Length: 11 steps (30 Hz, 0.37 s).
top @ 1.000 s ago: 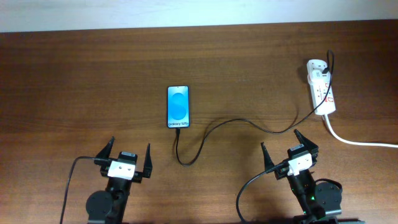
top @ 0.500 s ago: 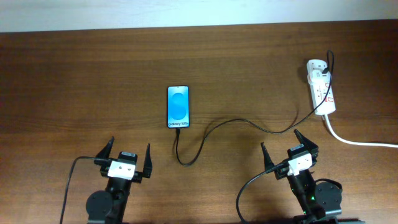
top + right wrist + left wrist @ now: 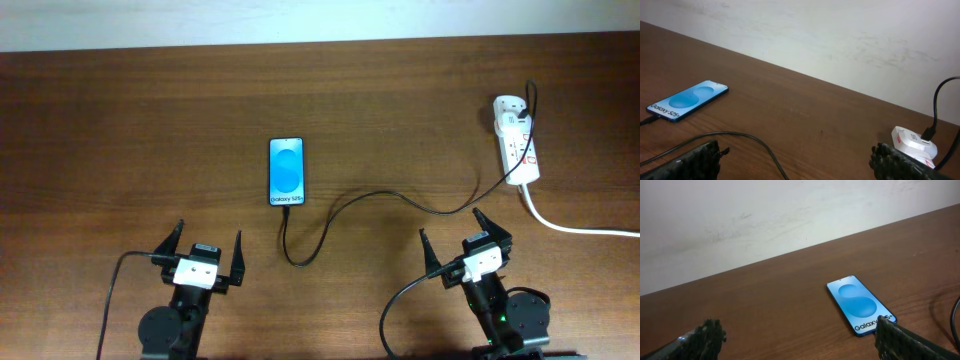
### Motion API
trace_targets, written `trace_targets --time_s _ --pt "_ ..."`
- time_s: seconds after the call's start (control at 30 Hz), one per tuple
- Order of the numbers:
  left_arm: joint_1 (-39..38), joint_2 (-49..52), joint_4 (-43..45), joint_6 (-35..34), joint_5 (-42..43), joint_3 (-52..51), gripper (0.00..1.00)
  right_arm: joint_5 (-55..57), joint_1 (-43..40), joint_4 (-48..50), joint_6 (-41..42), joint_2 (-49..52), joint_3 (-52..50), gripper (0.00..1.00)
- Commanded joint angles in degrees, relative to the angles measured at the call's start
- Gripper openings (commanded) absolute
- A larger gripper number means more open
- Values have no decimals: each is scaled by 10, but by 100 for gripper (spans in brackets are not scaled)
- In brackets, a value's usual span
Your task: Plug charger to phone and switch on socket
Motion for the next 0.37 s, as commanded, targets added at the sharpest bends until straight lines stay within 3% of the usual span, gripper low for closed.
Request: trace_targets --time_s 0.0,0.33 --pt "-1 -6 -2 7 -6 -3 100 1 3 -3 5 -5 -3 98" --pt "-1 -6 -2 7 -6 -3 100 1 3 -3 5 -5 -3 98"
